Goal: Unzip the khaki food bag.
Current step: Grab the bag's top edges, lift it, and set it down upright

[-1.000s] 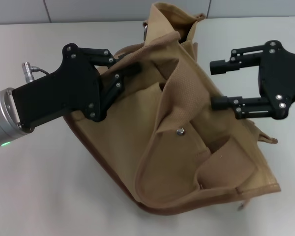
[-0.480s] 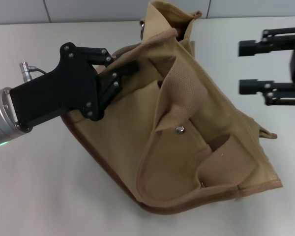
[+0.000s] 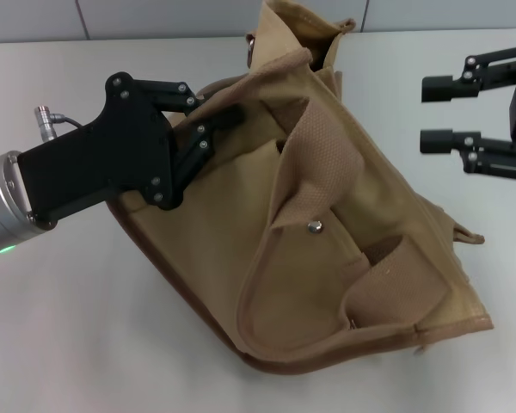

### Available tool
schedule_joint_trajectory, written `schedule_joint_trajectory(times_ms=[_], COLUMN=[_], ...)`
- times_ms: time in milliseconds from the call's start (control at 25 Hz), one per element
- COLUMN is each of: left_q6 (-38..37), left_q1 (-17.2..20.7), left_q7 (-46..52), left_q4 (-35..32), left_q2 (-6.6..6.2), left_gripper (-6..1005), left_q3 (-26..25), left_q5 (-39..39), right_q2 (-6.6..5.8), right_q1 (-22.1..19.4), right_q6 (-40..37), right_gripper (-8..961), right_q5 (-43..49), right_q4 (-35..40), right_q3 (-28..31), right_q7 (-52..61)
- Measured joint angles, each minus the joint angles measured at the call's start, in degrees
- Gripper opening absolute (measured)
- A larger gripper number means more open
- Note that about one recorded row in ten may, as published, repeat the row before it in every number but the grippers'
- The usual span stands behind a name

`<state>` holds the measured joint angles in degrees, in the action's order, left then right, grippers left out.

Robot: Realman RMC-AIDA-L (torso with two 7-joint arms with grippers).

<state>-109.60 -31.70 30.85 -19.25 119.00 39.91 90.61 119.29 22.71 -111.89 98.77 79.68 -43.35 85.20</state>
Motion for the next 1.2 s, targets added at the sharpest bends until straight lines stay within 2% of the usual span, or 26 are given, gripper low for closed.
schedule_joint_trajectory(times_ms=[240, 760, 1000, 1200], left_q6=[-0.1, -0.4, -0.4, -0.4], left_q1=[0.2, 0.3, 0.3, 0.3], left_q7=[0.0, 0.0, 0.0, 0.0], left_q4=[0.0, 0.1, 0.1, 0.1], left_q2=[0.0, 0.16, 0.17, 0.11], left_gripper=[57, 57, 57, 57], left_q3=[0.1, 0.3, 0.4, 0.4], left_q5=[-0.6, -1.4, -1.4, -1.4], right_q2=[0.0, 0.17, 0.1, 0.07], right_q1=[0.1, -0.3, 0.0, 0.2], right_q6=[1.0, 5.2, 10.0, 13.1], right_gripper=[443, 404, 403, 403], right_q5=[0.8, 1.3, 3.5, 4.7], right_q4=[0.7, 1.8, 1.8, 1.0], right_q3=[-0.9, -10.8, -14.9, -16.2], right_q7=[-0.8, -3.0, -2.6, -2.1])
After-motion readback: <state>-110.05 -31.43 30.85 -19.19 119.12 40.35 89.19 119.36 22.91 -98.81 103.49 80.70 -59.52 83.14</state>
